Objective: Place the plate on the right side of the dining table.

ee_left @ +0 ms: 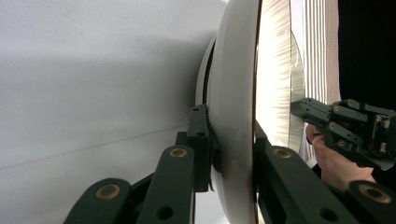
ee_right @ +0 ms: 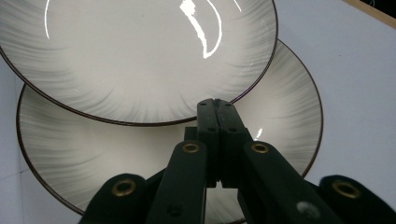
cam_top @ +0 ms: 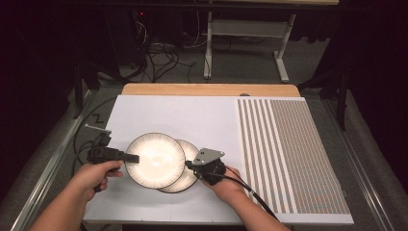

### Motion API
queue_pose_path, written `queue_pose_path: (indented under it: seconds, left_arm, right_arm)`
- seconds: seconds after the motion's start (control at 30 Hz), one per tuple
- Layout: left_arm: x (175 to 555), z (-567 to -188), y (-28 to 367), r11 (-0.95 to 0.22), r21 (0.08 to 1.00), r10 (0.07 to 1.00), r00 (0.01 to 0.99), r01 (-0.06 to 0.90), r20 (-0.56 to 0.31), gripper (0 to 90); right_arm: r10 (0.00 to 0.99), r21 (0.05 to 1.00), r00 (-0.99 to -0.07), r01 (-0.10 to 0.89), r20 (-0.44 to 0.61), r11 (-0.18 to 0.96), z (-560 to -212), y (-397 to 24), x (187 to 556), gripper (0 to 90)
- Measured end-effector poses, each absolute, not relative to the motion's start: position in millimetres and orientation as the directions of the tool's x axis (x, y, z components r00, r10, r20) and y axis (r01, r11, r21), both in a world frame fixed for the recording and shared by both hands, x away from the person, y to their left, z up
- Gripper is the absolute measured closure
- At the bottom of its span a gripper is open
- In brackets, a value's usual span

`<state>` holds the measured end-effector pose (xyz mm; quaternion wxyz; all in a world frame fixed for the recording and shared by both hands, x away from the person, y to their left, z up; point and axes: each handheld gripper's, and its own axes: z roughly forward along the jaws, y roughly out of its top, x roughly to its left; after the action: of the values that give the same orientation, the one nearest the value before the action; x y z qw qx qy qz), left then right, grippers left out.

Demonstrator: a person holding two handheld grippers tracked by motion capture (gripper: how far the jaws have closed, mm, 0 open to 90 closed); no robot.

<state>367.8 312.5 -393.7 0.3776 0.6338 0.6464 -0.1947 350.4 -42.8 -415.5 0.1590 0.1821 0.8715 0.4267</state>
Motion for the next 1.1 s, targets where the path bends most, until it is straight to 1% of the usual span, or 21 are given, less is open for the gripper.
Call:
queue_pose_path:
  seconds: [0.2,0.43,0.67,0.83,0.97,1.1]
  left_arm:
    - [368.0,-393.9,312.3,0.123,0.229,0.670,0.090,0.966,-0.737,80.0]
    - [366.9,-395.1,313.2,0.130,0.232,0.662,0.090,0.964,-0.744,80.0]
    - [365.7,-394.9,312.8,0.134,0.243,0.664,0.095,0.961,-0.742,80.1]
    - [364.8,-393.8,312.0,0.137,0.247,0.668,0.094,0.959,-0.738,80.1]
    - [364.3,-393.3,311.8,0.137,0.249,0.671,0.095,0.959,-0.735,80.2]
    - [363.0,-392.7,311.6,0.137,0.258,0.672,0.102,0.956,-0.734,80.2]
  right_arm:
    - [0.470,0.805,-0.874,0.187,-0.125,0.563,-410.0,-53.4,349.3,90.0]
    - [0.505,0.810,-0.856,0.217,-0.109,0.544,-402.2,-85.5,349.7,84.6]
    - [0.570,0.836,-0.819,0.268,-0.063,0.478,-389.8,-131.7,346.4,73.1]
    - [0.614,0.844,-0.789,0.311,-0.028,0.437,-390.0,-165.9,343.8,68.8]
    - [0.643,0.846,-0.765,0.346,0.005,0.406,-391.3,-188.1,342.3,62.2]
    - [0.664,0.853,-0.748,0.344,-0.004,0.393,-390.8,-205.2,337.2,56.4]
